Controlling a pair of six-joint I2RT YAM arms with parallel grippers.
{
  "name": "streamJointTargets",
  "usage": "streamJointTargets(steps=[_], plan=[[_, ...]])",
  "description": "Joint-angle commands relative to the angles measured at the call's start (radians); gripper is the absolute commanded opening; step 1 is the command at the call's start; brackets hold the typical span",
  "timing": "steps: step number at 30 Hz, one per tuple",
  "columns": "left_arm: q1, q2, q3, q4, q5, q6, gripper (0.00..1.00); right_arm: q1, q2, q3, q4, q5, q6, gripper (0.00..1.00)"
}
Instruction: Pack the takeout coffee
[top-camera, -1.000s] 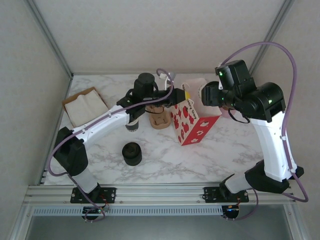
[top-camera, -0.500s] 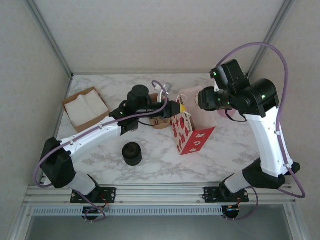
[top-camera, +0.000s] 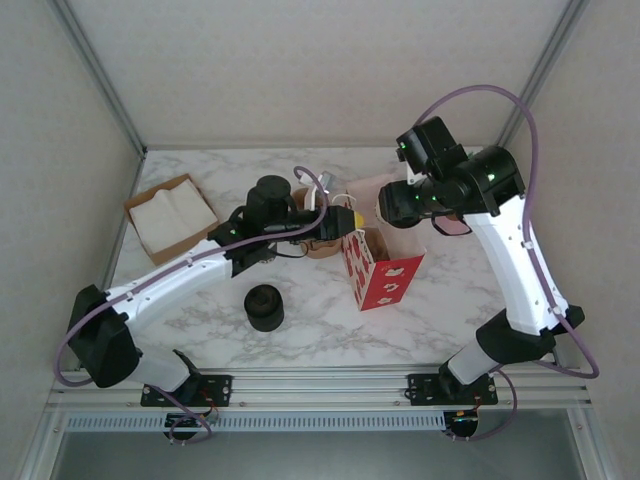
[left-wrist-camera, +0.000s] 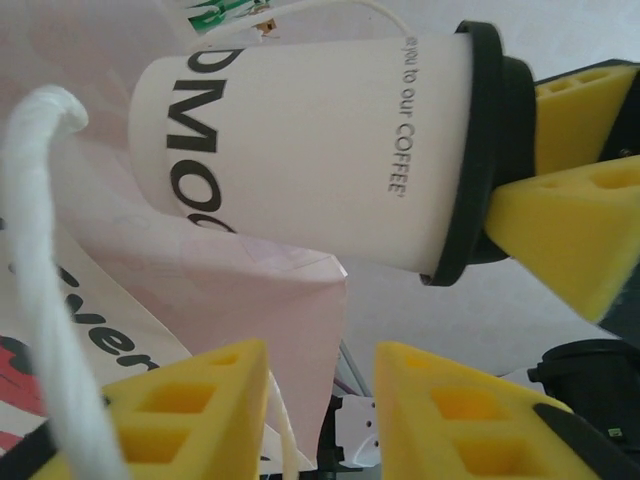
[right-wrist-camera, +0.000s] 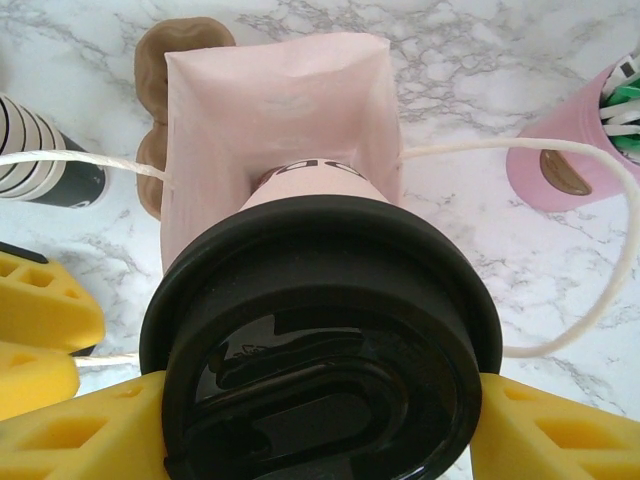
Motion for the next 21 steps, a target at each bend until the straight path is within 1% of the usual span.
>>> streamJointTargets(steps=[1, 4, 9, 14, 21], plan=[[0.003, -0.045, -0.005, -0.048, -0.031, 0.058, 0.40, 0.014, 0.020, 0.009, -0.147, 0.001, 0.016, 0.69], [0.014, -0.069, -0.013, -0.085, -0.051, 0.086, 0.48, 0.021, 0.041, 0.011, -0.166, 0.003, 0.017, 0.69], [0.049, -0.116, -0.046, -0.115, -0.064, 0.112, 0.55, 0.027, 0.069, -0.001, -0.190, -0.001, 0.017, 0.69], [0.088, -0.144, -0.062, -0.139, -0.062, 0.134, 0.56, 0.026, 0.073, -0.047, -0.190, -0.018, 0.023, 0.70], [0.130, -0.143, -0.068, -0.143, -0.034, 0.154, 0.56, 0.025, 0.067, -0.125, -0.191, -0.044, 0.028, 0.70]])
